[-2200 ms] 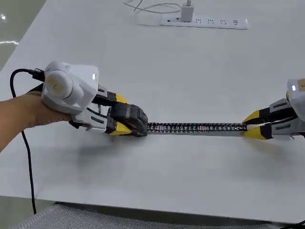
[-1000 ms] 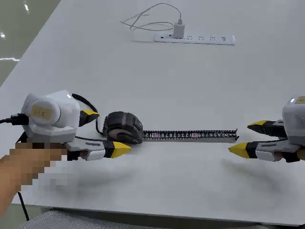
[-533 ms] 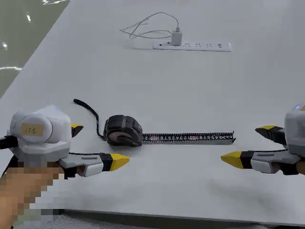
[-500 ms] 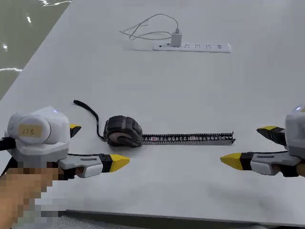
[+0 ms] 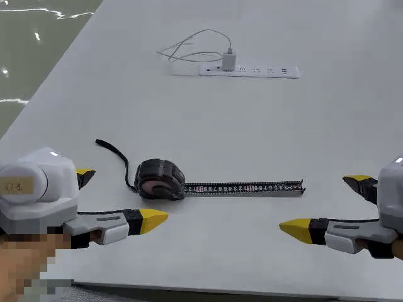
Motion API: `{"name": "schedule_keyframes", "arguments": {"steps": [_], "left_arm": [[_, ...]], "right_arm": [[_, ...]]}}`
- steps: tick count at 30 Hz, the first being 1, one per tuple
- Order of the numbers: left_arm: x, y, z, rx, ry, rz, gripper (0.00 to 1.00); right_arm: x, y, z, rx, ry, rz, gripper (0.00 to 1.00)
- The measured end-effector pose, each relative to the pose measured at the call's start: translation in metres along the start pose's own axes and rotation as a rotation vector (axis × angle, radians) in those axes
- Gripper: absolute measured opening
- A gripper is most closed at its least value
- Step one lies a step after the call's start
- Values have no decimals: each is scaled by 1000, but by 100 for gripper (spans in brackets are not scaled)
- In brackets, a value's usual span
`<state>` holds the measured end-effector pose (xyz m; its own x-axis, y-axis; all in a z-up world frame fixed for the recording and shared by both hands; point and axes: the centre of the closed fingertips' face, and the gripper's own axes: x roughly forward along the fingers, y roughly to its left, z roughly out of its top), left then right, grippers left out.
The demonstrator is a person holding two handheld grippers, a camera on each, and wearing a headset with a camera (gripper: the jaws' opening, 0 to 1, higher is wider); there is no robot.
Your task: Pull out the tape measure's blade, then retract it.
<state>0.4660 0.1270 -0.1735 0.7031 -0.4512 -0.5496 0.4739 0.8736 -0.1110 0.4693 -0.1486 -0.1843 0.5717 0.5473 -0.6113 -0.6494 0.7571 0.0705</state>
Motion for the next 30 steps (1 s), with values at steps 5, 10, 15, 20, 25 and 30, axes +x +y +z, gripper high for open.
{"name": "schedule_keyframes", "arguments": {"steps": [5, 10, 15, 20, 25, 30], "left_arm": [[-2, -2, 2, 9, -9, 4, 99], [-4, -4, 3, 6, -16, 5, 99], [-7, -3, 4, 0, -19, 11, 99], [-10, -2, 4, 4, -22, 15, 99], [-11, -1, 5, 0, -22, 19, 99], [-11, -3, 4, 3, -20, 16, 99]], "right_arm": [[-6, 3, 2, 22, -17, -1, 99], [-9, 6, 4, 24, -24, 1, 99], [-10, 7, 3, 31, -22, 1, 99], [-10, 7, 2, 30, -21, 1, 99], [-11, 7, 1, 30, -19, 0, 99], [-11, 6, 0, 23, -15, 2, 99]]}}
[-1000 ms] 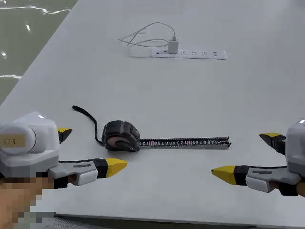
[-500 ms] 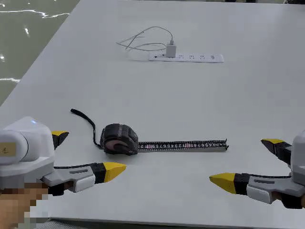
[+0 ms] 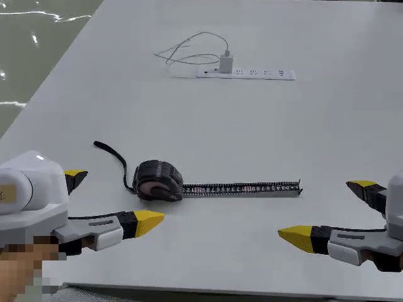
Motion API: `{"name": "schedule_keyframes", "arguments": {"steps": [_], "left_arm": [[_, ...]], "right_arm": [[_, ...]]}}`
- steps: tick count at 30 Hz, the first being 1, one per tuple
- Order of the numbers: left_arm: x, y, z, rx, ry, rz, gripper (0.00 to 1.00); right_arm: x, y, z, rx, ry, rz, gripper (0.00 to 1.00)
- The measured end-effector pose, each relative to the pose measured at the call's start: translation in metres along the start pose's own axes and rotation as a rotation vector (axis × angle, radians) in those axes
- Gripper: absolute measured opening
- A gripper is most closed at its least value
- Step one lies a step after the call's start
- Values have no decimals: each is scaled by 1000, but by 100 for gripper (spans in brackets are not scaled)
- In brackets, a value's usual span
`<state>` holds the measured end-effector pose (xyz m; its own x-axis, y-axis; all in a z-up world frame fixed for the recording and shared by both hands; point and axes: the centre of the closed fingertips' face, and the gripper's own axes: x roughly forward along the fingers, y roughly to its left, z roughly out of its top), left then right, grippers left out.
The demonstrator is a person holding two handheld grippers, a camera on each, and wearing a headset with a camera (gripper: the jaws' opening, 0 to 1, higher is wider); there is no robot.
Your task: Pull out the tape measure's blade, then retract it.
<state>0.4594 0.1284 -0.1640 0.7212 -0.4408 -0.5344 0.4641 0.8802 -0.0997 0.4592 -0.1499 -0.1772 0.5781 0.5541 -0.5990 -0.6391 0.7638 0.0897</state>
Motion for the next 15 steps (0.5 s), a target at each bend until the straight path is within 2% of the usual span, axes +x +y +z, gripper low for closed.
{"name": "schedule_keyframes", "arguments": {"steps": [15], "left_arm": [[1, -1, 1, 0, 2, -1, 99]], "right_arm": [[0, 0, 0, 6, -2, 0, 99]]}}
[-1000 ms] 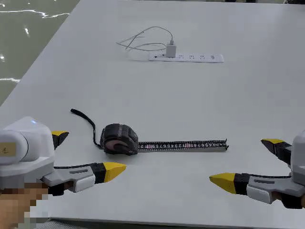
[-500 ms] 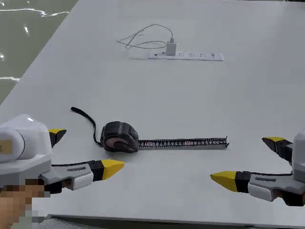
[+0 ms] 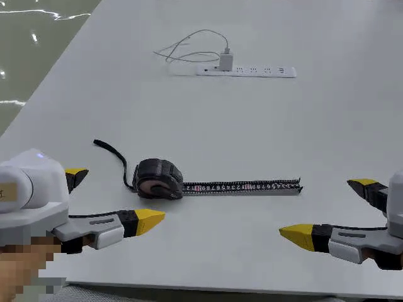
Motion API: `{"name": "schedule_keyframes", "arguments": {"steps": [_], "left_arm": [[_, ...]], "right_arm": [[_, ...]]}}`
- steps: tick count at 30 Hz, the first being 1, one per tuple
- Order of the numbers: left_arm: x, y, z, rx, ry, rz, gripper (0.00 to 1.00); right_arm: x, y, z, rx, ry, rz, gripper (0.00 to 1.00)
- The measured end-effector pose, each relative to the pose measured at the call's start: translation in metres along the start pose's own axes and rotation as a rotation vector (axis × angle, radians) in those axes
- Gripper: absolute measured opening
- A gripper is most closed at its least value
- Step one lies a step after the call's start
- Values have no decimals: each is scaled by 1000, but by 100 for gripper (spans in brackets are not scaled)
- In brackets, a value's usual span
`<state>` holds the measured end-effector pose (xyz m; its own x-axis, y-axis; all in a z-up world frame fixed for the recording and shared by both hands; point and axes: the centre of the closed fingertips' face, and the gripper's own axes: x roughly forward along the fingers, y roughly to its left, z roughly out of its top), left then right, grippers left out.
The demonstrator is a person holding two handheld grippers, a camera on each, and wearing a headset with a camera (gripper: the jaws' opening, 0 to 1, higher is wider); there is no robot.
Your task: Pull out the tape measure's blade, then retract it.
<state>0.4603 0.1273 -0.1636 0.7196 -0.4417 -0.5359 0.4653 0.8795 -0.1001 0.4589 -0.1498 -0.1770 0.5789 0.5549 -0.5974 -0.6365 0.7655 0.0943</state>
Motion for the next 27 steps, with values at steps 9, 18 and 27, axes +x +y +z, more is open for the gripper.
{"name": "schedule_keyframes", "arguments": {"steps": [9, 18, 27], "left_arm": [[1, 0, 0, 0, 1, 3, 99], [7, 4, 7, -23, -19, 49, 97], [27, -1, 9, -42, -13, 98, 97]], "right_arm": [[1, 1, 0, 0, 2, 4, 99], [4, 1, -4, 2, 10, 10, 99], [8, -1, -4, -1, 12, 18, 99]]}}
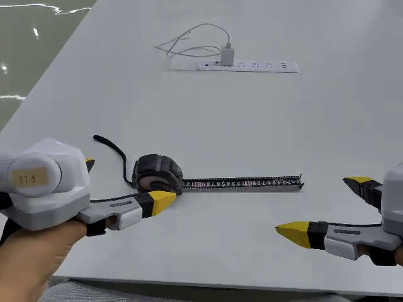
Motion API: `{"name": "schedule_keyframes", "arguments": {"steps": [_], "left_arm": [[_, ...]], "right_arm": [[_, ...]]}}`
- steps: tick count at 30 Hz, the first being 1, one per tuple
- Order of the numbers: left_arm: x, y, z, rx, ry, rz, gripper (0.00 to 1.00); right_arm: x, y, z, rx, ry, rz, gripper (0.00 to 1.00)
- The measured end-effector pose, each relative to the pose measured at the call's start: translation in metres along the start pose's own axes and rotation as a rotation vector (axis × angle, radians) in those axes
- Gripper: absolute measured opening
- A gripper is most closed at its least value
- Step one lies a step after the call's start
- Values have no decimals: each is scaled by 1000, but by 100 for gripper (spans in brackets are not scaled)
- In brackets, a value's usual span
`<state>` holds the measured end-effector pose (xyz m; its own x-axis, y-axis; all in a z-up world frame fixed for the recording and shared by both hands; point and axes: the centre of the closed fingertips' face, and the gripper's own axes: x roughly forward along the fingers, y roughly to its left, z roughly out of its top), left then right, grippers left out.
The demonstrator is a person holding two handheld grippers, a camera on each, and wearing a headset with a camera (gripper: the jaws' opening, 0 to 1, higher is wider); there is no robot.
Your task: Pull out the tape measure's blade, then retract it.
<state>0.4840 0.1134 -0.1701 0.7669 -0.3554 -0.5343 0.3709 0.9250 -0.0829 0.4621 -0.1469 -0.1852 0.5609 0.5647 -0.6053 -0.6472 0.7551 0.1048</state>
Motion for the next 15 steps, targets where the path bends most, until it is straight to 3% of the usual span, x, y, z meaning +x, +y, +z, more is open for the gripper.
{"name": "schedule_keyframes", "arguments": {"steps": [5, 10, 12, 15], "left_arm": [[11, -2, 5, -19, -19, 35, 97], [21, 4, 6, -22, -23, 109, 94], [27, 7, 3, -51, 0, 125, 92], [34, 9, 4, -56, -11, 141, 88]], "right_arm": [[2, -2, 0, 1, 3, 2, 99], [5, -2, 0, -2, 6, 8, 99], [5, -3, 1, -1, 6, 9, 99], [6, -3, 1, -2, 7, 12, 99]]}}
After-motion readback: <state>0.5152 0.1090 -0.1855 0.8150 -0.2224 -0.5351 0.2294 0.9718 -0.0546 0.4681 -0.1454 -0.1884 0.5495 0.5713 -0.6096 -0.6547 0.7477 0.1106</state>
